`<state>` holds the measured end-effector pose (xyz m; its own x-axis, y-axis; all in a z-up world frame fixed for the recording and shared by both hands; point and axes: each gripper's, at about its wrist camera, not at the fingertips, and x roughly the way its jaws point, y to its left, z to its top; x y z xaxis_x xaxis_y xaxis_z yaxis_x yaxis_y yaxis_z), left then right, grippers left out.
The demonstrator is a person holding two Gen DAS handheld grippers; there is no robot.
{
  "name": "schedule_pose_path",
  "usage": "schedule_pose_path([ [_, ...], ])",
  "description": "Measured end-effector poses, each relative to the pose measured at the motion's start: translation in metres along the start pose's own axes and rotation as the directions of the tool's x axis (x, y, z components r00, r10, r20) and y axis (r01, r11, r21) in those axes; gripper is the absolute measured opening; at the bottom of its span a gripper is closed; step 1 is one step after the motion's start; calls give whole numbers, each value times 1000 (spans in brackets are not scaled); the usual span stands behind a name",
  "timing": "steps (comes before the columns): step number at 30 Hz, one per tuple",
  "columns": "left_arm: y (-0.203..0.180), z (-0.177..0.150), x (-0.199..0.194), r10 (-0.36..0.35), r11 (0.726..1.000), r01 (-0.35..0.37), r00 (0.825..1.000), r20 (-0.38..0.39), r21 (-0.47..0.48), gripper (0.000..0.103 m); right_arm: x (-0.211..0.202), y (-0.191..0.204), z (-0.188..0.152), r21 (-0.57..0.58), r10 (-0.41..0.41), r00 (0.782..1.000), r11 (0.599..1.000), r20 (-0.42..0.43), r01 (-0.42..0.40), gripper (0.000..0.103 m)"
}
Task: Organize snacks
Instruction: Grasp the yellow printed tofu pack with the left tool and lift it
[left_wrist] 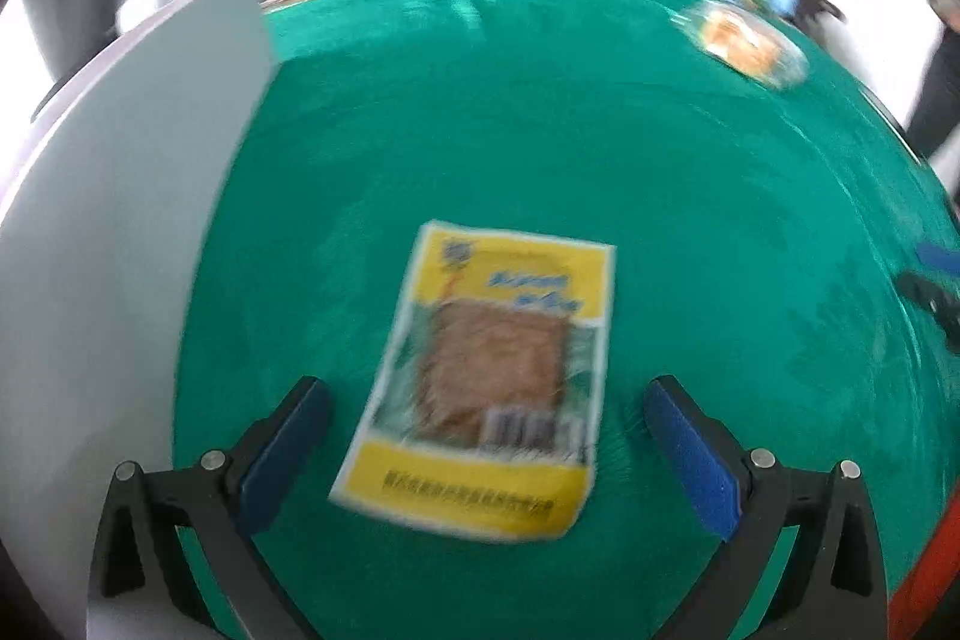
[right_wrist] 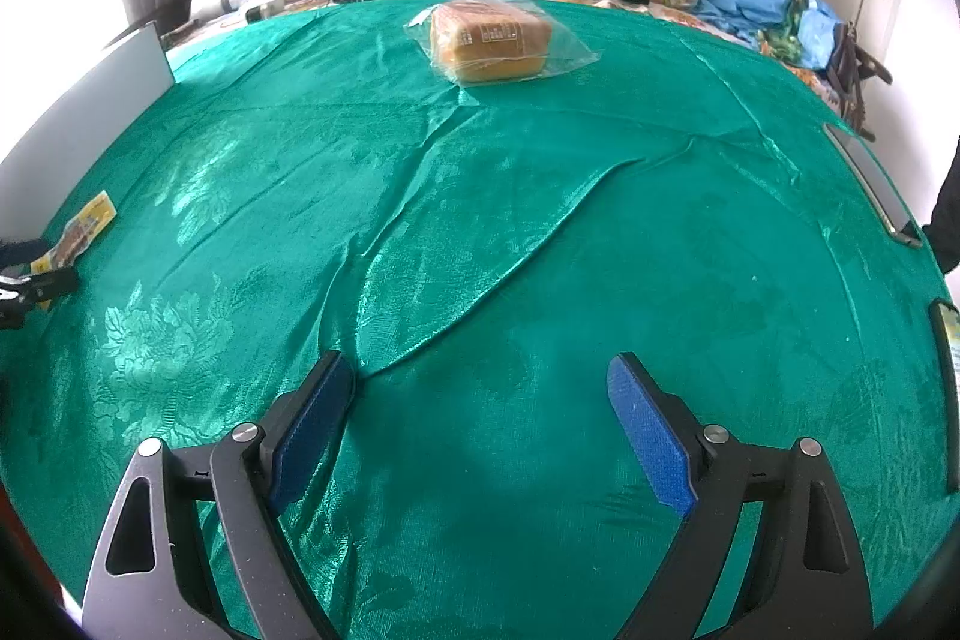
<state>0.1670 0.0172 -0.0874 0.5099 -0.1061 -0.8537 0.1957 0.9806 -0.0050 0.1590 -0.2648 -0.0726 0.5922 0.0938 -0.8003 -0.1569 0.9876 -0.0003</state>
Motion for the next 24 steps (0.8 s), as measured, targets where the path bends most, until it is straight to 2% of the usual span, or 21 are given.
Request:
schedule_pose_path([
  [3, 3, 3, 3, -31, 999, 29, 998, 54, 37, 103, 0, 0, 0, 0, 0, 1000, 1000, 0, 0, 90],
  [5, 3, 1, 2, -25, 999, 22, 997, 78, 34, 103, 0, 0, 0, 0, 0, 1000, 1000, 0, 0, 90],
  [24, 3, 1, 4, -24, 999, 22, 997, 79, 32, 103, 0, 0, 0, 0, 0, 1000, 1000, 1, 0, 90],
])
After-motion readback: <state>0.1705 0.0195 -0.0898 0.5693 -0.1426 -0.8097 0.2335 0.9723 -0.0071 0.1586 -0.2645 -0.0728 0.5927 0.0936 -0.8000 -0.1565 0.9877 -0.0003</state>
